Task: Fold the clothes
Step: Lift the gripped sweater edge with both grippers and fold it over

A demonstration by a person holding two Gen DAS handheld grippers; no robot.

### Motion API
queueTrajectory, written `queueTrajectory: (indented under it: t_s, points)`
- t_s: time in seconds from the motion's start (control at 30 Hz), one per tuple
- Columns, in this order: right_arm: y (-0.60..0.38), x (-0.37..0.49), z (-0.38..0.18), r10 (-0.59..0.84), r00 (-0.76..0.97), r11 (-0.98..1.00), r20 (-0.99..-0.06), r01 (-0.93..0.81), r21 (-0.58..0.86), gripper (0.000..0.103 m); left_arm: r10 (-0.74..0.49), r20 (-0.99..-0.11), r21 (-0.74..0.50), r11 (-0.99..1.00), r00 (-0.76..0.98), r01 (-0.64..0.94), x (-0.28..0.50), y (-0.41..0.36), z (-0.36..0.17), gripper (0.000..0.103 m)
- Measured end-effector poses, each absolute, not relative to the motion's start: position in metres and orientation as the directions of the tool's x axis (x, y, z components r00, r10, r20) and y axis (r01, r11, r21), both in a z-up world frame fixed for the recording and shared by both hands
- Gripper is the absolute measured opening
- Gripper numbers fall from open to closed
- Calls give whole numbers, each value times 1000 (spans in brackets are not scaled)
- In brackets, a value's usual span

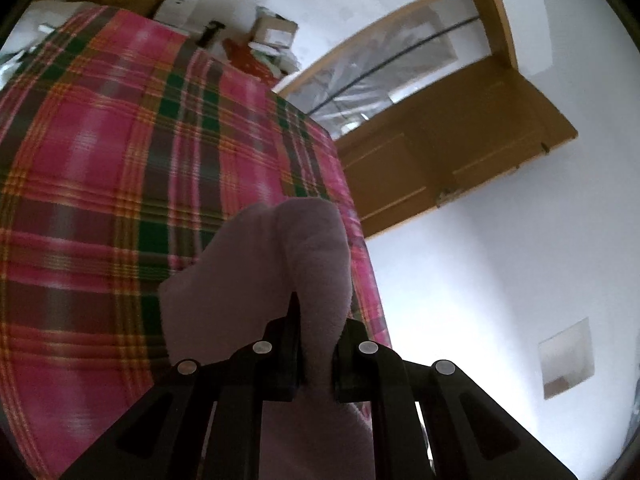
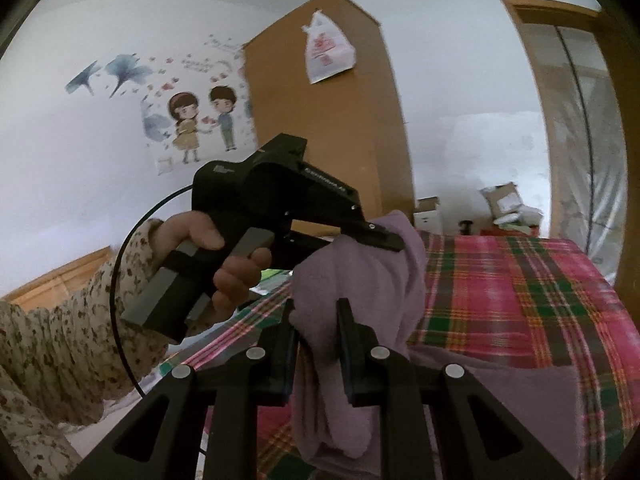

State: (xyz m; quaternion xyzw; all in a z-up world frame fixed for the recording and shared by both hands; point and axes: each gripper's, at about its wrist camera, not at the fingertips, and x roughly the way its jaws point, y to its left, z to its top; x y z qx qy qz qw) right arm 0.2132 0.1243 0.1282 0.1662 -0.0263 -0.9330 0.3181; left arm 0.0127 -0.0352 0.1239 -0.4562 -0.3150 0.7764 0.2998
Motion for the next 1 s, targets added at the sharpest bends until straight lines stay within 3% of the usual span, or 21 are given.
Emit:
queueTrajectory:
  t_s: [0.5, 1.0]
  points:
    - [188, 216, 121, -483, -825, -875, -294, 441, 200, 18, 776, -556, -751, -623, -299, -218, -2, 34, 120, 11]
    - [249, 212, 98, -334, -872, -934, -359, 255, 248, 18, 782, -595, -759, -623, -184, -192, -21, 103, 90, 13]
